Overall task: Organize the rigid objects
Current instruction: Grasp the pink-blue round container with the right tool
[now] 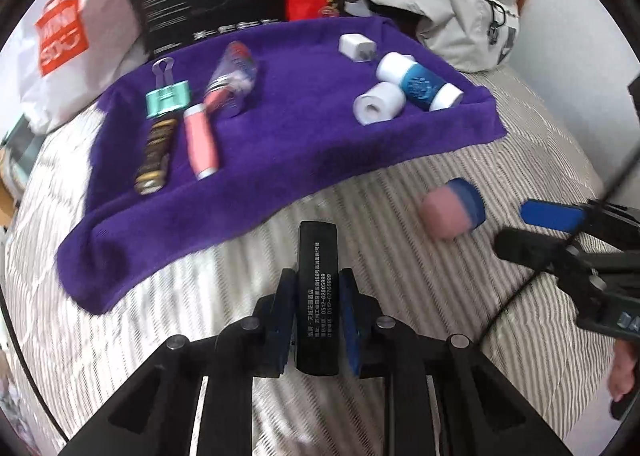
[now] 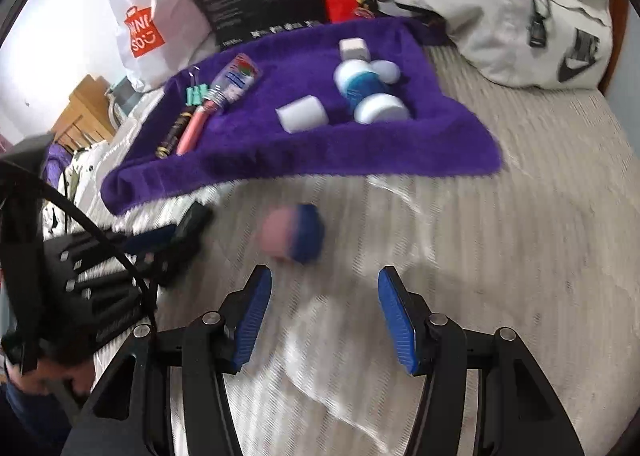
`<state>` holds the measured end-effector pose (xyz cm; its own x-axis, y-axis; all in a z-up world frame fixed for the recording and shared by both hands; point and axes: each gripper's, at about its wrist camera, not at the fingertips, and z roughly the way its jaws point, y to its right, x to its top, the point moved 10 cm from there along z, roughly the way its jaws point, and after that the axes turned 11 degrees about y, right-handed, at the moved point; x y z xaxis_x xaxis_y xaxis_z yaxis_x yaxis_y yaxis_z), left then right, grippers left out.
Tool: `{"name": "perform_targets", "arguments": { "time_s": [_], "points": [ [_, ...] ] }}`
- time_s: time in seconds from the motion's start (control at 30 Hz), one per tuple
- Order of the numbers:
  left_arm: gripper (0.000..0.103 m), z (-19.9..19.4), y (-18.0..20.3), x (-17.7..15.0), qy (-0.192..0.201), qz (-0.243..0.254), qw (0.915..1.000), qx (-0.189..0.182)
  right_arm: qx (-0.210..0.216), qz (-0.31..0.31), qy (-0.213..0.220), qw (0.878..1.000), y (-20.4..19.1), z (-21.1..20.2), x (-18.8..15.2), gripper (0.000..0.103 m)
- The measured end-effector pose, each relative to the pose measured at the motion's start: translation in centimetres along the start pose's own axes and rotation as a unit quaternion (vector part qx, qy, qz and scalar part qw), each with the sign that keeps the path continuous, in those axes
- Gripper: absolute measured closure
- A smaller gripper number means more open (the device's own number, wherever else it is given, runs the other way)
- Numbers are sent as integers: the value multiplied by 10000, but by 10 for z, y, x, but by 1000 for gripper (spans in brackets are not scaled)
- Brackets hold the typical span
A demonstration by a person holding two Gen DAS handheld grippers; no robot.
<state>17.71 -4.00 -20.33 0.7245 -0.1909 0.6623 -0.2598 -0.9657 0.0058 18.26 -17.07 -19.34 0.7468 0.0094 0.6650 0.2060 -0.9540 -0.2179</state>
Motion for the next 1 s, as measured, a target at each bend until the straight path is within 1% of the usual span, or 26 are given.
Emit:
{"name": "perform_targets", "arguments": {
  "time_s": [0.07, 0.2, 0.3, 0.37, 0.43, 0.47, 0.5, 0.53, 0.57, 0.67, 0.77, 0.83, 0.93, 1.0],
  "points": [
    [82, -4, -9, -7, -23, -55, 10000, 45, 38, -42, 74, 10000, -9, 8, 4, 48],
    [82, -13, -28, -18, 9, -445, 9990, -81, -183, -373, 164, 9990, -19, 26, 10, 48],
    [82, -16, -31, -21, 40, -472, 9988, -95, -363, -482, 147, 9981, -20, 36, 9, 47],
    [82, -16, -30, -22, 59, -463, 9989, -75, -603, -656, 243, 9957, -20, 39, 10, 47],
    [82, -16, -30, -22, 58, -435, 9990, -58, -748, -875, 311, 9929, -22, 41, 10, 49],
    [82, -16, -30, -22, 55, -444, 9990, -65, -739, -876, 333, 9928, -22, 41, 10, 50],
    [82, -16, -31, -21, 59, -450, 9989, -81, -702, -865, 337, 9932, -22, 40, 10, 55],
    [82, -16, -31, -21, 62, -466, 9988, -100, -678, -900, 346, 9930, -21, 38, 10, 64],
    [82, -16, -32, -21, 65, -484, 9987, -133, -671, -963, 338, 9925, -20, 37, 10, 65],
    [82, -17, -32, -21, 72, -517, 9984, -194, -583, -1018, 222, 9928, -12, 33, 8, 65],
    [82, -17, -32, -22, 76, -518, 9984, -205, -536, -888, 214, 9944, 1, 28, 7, 65],
    [82, -17, -32, -22, 82, -472, 9987, -165, -488, -938, 236, 9941, 2, 27, 6, 65],
    [82, -17, -31, -21, 101, -425, 9990, -127, -543, -1033, 287, 9928, 0, 26, 4, 65],
    [82, -17, -31, -22, 131, -441, 9989, -132, -528, -991, 285, 9933, 0, 26, 4, 65]
  ]
}}
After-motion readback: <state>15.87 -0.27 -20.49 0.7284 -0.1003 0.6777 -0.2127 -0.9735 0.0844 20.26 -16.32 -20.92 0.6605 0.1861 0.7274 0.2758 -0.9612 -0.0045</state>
